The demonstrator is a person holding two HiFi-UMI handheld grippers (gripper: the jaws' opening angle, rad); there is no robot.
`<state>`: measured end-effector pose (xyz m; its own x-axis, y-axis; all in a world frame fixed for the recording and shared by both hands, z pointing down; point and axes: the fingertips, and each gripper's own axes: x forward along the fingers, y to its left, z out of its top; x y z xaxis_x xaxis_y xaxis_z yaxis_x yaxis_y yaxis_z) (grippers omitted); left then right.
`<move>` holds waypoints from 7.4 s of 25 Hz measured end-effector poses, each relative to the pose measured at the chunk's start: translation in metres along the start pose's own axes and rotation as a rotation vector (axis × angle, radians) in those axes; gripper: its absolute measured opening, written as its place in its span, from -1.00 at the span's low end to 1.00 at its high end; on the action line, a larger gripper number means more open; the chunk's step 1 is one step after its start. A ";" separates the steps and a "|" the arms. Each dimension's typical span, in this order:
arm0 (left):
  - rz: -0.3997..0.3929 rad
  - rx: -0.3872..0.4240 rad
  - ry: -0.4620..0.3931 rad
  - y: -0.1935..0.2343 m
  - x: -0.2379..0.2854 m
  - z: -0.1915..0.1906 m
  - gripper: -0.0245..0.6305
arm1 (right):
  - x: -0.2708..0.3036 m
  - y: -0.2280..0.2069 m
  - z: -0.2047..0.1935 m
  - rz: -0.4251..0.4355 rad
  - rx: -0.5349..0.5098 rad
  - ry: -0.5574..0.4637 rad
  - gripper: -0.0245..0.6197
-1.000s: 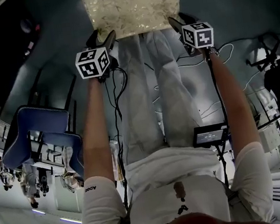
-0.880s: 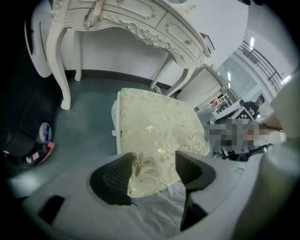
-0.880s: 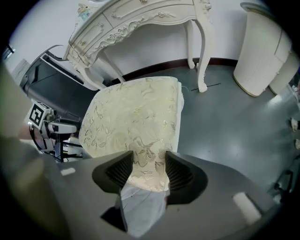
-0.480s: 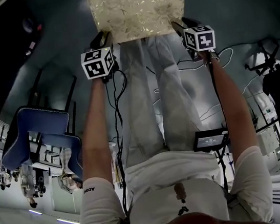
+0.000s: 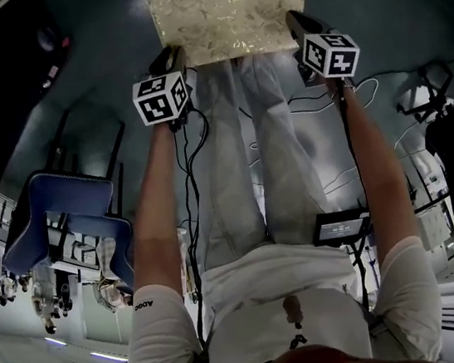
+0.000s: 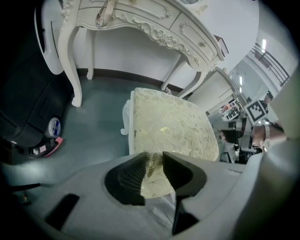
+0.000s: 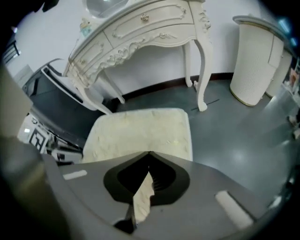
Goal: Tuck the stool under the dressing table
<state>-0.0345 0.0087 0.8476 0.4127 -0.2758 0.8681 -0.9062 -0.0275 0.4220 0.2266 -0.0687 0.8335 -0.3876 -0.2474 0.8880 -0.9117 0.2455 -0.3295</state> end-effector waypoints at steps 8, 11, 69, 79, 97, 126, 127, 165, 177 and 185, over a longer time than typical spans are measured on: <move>-0.088 0.040 0.021 -0.004 -0.004 -0.001 -0.48 | 0.039 0.091 0.057 0.129 -0.098 -0.031 -0.34; -0.130 0.071 0.052 -0.002 -0.008 -0.005 -0.38 | 0.029 0.056 0.026 0.031 -0.099 -0.005 -0.33; -0.114 -0.656 -0.026 0.001 0.044 0.064 -0.14 | 0.043 -0.048 0.048 0.138 0.574 0.105 0.20; -0.053 -0.630 -0.153 0.030 0.047 0.152 -0.15 | 0.062 -0.038 0.121 0.220 0.417 0.124 0.07; -0.077 -0.593 -0.194 0.042 0.067 0.228 -0.14 | 0.089 -0.051 0.200 0.180 0.334 0.038 -0.02; -0.038 -0.262 -0.326 0.080 0.092 0.387 -0.24 | 0.139 -0.053 0.364 0.174 0.263 -0.272 -0.03; -0.030 -0.243 -0.327 0.079 0.092 0.387 -0.24 | 0.138 -0.054 0.365 0.174 0.259 -0.278 -0.04; -0.037 0.150 -0.663 -0.135 -0.252 0.332 -0.91 | -0.270 0.076 0.408 0.329 -0.031 -0.643 -0.90; -0.027 0.217 -0.813 -0.224 -0.423 0.316 -0.91 | -0.485 0.142 0.402 0.322 -0.174 -0.852 -0.90; -0.079 0.302 -0.932 -0.250 -0.506 0.323 -0.91 | -0.554 0.204 0.374 0.375 -0.155 -0.929 -0.90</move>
<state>-0.0468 -0.1554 0.2183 0.3525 -0.9067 0.2317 -0.9181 -0.2870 0.2733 0.2039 -0.2322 0.1543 -0.6586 -0.7439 0.1134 -0.7070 0.5601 -0.4319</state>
